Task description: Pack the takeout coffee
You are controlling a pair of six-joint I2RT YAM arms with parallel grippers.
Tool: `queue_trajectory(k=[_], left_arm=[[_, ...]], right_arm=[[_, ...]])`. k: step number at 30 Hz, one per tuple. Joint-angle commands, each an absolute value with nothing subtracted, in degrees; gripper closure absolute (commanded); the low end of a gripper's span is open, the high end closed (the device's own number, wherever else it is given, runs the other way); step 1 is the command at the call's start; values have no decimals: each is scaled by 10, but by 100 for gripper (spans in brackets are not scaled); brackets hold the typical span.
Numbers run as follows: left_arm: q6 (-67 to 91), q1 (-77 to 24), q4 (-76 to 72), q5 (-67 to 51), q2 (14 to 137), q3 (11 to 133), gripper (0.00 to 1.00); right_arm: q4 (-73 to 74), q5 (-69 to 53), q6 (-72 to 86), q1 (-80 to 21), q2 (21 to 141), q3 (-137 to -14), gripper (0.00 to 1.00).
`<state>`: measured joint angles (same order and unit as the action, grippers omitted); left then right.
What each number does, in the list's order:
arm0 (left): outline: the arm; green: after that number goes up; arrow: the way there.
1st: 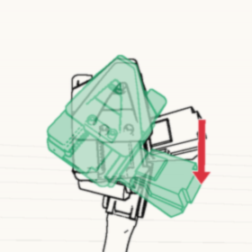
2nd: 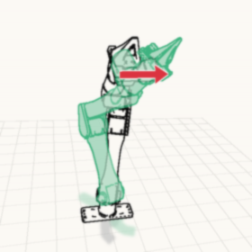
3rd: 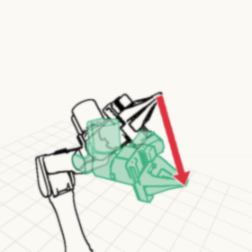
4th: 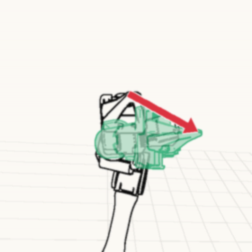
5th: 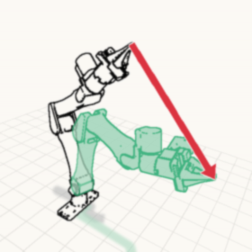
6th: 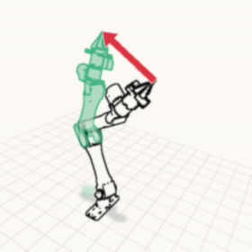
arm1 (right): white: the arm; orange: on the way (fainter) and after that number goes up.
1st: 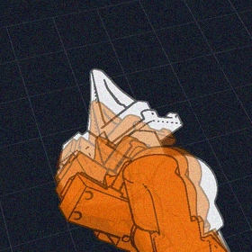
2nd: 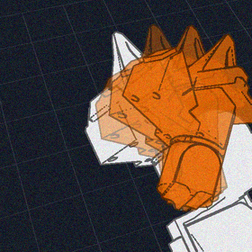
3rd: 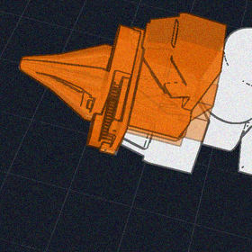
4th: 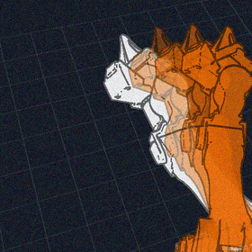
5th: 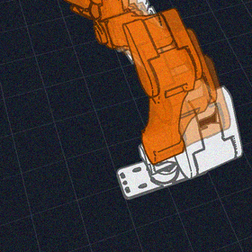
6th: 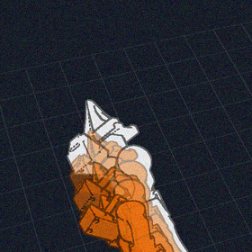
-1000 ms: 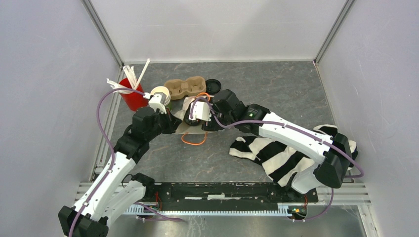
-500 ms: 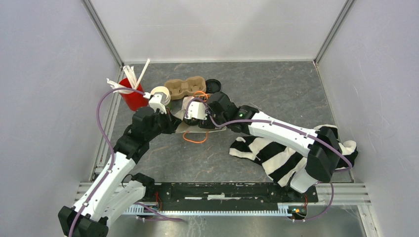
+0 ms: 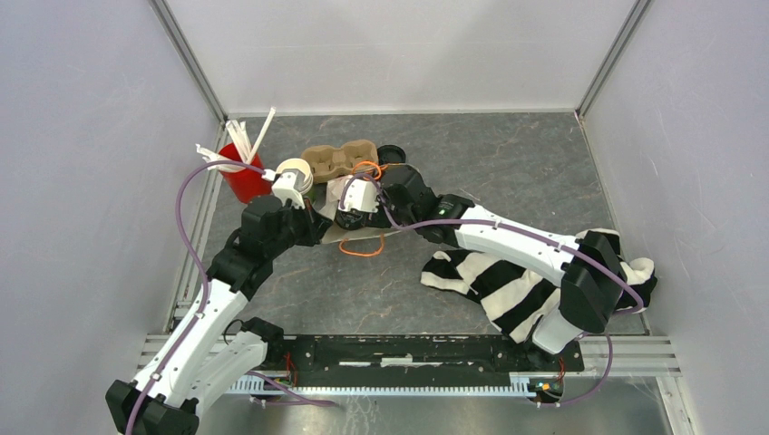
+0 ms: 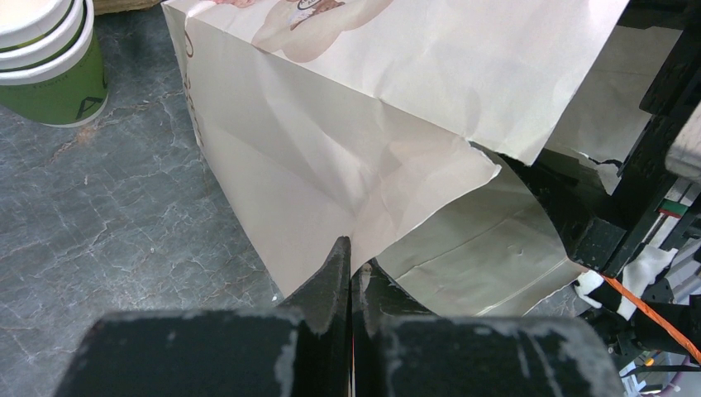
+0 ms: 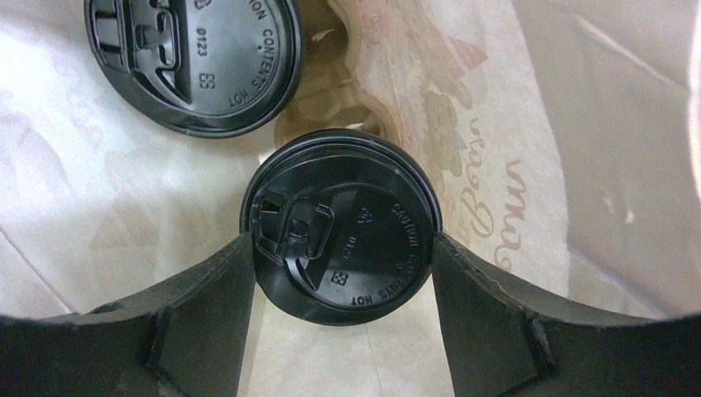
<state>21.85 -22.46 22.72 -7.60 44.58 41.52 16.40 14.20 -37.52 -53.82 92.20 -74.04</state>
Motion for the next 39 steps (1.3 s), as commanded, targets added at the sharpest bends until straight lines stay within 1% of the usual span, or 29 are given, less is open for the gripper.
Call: queue_trajectory(k=[1, 13, 20, 24, 28, 32, 39], left_arm=[[208, -222, 235, -86, 446, 444, 98], [238, -222, 282, -129, 468, 500, 98], [247, -222, 326, -163, 475, 534, 98], [244, -222, 371, -169, 486, 568, 98], [256, -222, 406, -180, 502, 601, 98], [272, -222, 439, -184, 521, 625, 98], [249, -222, 517, -234, 584, 687, 98]], right_arm=[[96, 111, -364, -528, 911, -734, 51], [131, 44, -351, -526, 875, -720, 52], [155, 73, -348, -526, 834, -688, 52], [223, 80, -346, -527, 831, -703, 53], [250, 78, -342, -530, 815, -696, 53], [312, 80, -344, -548, 834, -736, 53], [337, 88, -333, -565, 858, -768, 51]])
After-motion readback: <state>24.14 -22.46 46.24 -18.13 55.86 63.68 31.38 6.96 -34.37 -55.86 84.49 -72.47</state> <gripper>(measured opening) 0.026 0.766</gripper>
